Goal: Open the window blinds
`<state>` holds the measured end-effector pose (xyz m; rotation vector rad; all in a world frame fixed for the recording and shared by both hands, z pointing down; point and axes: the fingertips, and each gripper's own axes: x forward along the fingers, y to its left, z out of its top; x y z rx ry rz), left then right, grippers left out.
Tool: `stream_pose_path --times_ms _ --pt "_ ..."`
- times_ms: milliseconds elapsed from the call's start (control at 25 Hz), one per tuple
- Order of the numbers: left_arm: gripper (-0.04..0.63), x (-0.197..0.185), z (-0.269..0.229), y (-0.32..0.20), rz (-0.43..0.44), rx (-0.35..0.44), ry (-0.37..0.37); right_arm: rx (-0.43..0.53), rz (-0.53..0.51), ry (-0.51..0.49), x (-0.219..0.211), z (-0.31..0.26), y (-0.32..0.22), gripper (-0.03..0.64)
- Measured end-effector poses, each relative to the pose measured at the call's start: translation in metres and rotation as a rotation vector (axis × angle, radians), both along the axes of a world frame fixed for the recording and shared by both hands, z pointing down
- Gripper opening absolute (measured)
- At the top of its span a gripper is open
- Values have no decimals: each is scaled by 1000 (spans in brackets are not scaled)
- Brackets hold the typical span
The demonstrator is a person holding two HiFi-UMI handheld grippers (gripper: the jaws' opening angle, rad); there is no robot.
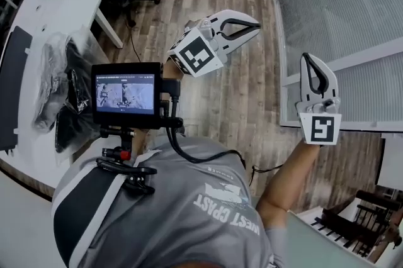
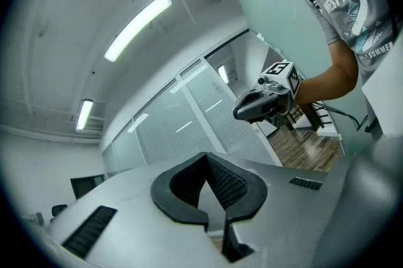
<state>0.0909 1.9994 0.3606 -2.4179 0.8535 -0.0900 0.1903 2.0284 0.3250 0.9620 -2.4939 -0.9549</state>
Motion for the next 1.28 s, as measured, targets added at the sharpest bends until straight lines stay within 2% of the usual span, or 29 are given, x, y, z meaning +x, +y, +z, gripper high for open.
stream_pose_path --times_ms 240,400,520,640,760,840,1080,1280 --pt "3 -8 -2 -43 -13 -3 29 8 36 27 12 -4 -36 2" --pt "3 5 10 -74 -40 -34 -5 9 14 -7 27 -3 -71 2" --pt "3 28 16 -114 -55 -48 -52 18 -7 -50 47 0 -114 2" --pt "3 70 17 -181 -66 -64 -88 29 -38 -86 87 7 -185 2" --pt "3 104 15 -232 -93 -71 -93 12 -38 -38 126 16 -242 2" --pt "3 108 15 -236 -104 -66 -95 -6 -28 -23 133 16 -251 2" --pt "3 115 0 -237 -112 -41 -107 2 -59 -57 137 -4 -257 2" --pt "3 160 7 -301 -121 -45 -146 -27 -100 -59 178 14 -322 2"
